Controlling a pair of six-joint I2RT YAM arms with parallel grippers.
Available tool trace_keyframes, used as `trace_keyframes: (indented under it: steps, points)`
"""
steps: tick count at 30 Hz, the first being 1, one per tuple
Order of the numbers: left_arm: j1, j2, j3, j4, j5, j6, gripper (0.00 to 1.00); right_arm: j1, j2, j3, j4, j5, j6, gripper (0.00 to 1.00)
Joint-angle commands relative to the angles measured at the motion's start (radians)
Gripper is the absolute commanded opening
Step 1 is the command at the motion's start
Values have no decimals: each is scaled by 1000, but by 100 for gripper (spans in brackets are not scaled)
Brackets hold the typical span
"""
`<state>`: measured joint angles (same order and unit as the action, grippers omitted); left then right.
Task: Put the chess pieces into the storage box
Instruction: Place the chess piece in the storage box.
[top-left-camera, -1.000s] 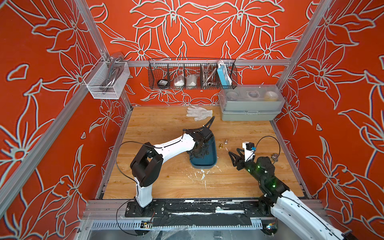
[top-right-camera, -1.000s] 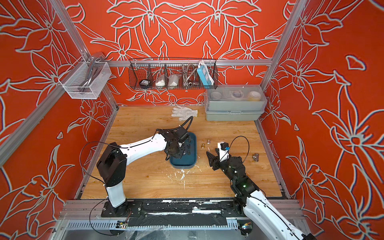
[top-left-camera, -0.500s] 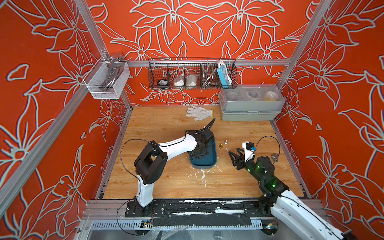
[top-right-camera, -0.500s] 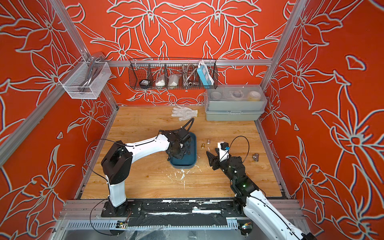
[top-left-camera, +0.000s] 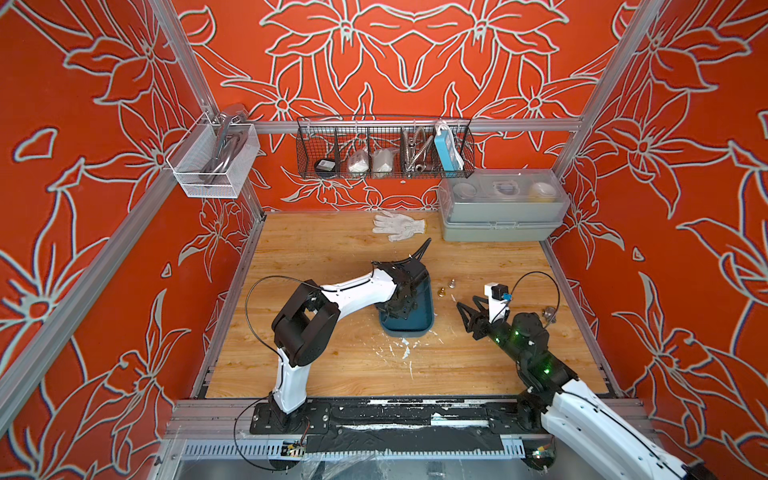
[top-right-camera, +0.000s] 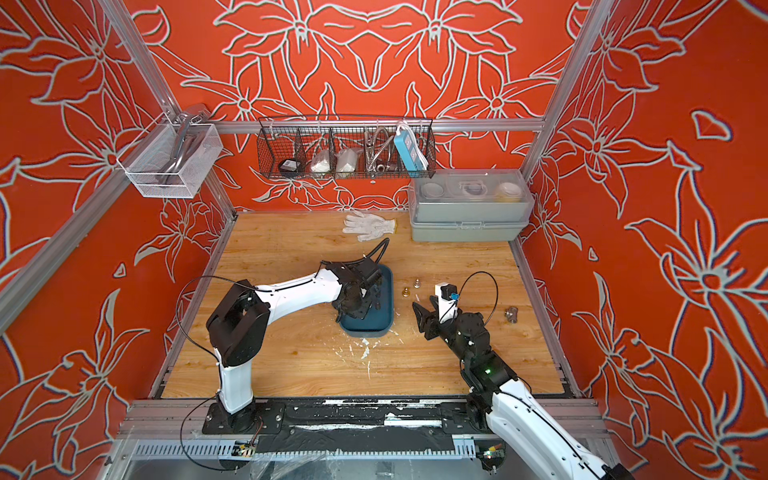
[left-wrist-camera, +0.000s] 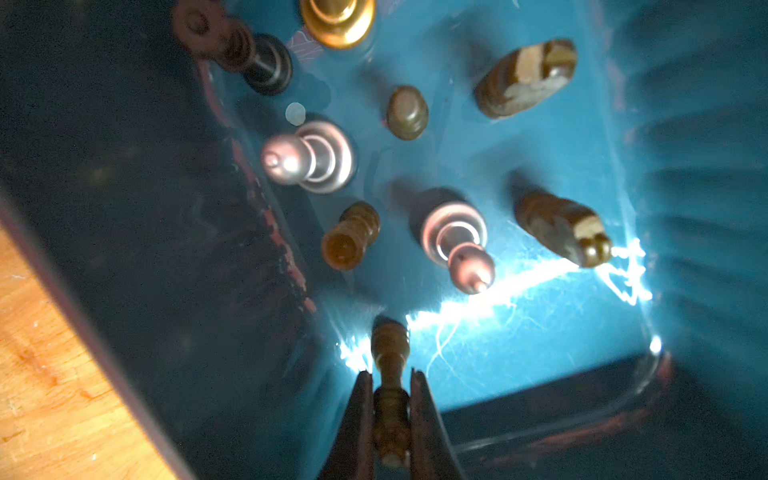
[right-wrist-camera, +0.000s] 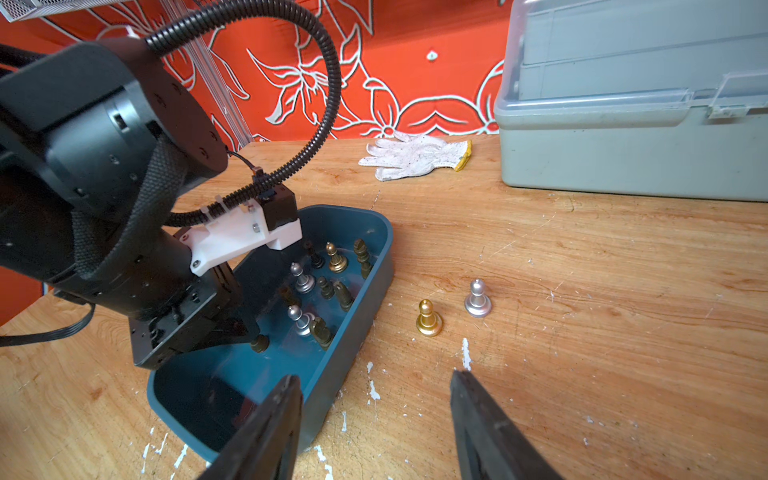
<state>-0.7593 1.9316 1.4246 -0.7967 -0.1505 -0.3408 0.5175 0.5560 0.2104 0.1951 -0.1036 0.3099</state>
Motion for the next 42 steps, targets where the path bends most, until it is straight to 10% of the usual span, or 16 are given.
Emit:
trace_keyframes:
  steps: [1,32,42]
  points:
    - [-5,17,-15,-1,-17,-10,4,5,1,-16,27,12,16,61]
    - [-21,-163,4,-28,-12,-4,48,4,73,57,-60,85,62,61]
    - [-23,-602,-326,285,102,7,56,-11,705,701,-673,104,121,51]
